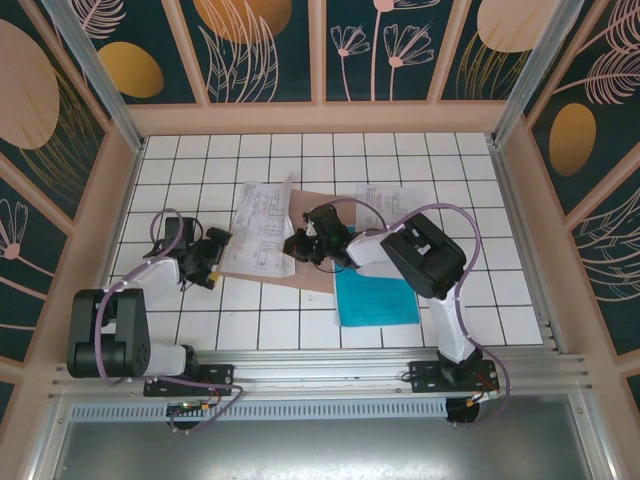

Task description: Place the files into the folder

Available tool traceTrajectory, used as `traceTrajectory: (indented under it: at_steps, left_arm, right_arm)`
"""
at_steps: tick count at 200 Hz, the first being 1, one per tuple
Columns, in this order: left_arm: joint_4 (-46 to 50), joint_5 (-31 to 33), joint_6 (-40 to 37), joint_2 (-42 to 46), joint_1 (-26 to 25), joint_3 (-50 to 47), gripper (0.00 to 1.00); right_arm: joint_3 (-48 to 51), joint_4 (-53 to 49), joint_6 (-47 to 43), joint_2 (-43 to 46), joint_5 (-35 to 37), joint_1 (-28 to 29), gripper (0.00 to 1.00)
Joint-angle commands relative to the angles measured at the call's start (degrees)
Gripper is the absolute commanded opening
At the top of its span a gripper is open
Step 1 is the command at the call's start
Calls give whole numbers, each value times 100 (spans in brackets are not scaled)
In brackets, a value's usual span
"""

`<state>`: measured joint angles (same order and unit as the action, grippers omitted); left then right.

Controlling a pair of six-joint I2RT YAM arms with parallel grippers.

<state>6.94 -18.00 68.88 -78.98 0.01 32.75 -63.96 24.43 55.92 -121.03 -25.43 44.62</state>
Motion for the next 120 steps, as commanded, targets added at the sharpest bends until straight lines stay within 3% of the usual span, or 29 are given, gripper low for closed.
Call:
traceTrajectory:
  at_steps: [1,28,120]
  left_arm:
    - [297,-163,299,-54,-27,-402,99]
    - [204,-239,494,138,-27,-558,99]
    - [215,-319,534,330,-54,-607,98]
  right_arm:
    - [-216,-591,174,135,59,185,0]
    - [-184,-860,354,245,289,251,0]
    - [-151,-1282,615,355,857,477,18]
